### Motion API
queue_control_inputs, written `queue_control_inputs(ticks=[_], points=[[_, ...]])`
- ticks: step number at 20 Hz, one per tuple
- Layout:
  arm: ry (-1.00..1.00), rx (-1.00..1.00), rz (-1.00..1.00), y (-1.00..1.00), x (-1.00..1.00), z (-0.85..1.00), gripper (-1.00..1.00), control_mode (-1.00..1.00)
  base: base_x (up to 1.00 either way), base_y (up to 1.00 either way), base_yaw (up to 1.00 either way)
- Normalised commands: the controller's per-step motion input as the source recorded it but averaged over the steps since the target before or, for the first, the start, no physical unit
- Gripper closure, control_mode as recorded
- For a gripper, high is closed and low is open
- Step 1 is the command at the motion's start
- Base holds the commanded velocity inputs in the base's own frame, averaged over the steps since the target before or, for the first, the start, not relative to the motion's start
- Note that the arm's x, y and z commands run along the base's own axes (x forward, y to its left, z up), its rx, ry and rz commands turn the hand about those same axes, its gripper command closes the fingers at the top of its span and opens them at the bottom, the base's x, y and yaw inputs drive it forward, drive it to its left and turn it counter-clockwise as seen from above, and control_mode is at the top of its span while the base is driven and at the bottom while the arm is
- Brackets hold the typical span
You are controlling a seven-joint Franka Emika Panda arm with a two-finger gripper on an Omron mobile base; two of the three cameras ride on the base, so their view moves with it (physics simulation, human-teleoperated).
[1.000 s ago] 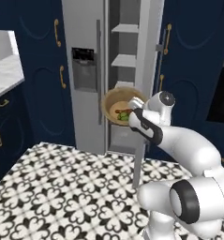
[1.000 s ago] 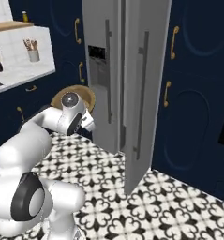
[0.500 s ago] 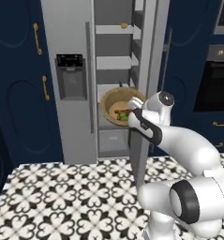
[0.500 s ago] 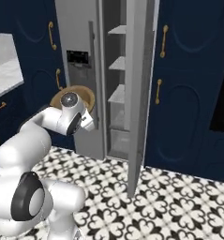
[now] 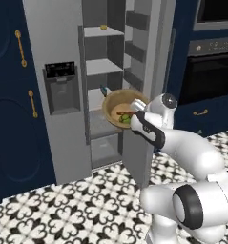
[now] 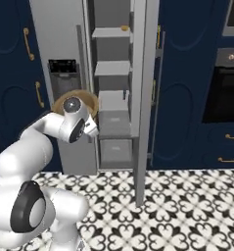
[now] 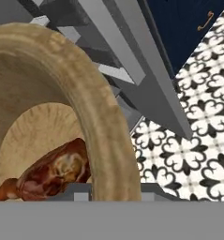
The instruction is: Pick the chicken drumstick and lime from their plates and place them in the bowl. Then put the bowl in the fridge.
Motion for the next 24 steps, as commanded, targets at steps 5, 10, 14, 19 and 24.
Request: queue_control_inputs(ticks=[5, 10, 14, 19, 24], points=[[0.00, 0.00, 0.00, 0.00, 0.00, 0.00, 1.00, 1.00, 1.00, 0.82, -0.40], [0.00, 0.00, 0.00, 0.00, 0.00, 0.00, 1.00, 1.00, 0.98, 0.53, -0.28], [0.00, 0.00, 0.00, 0.00, 0.00, 0.00, 1.00, 1.00, 0.42, 0.53, -0.02], [0.00, 0.00, 0.00, 0.00, 0.00, 0.00, 1.00, 1.00, 0.39, -0.03, 0.00], [0.00, 0.00, 0.00, 0.00, 0.00, 0.00, 1.00, 1.00, 0.71, -0.22, 0.00]])
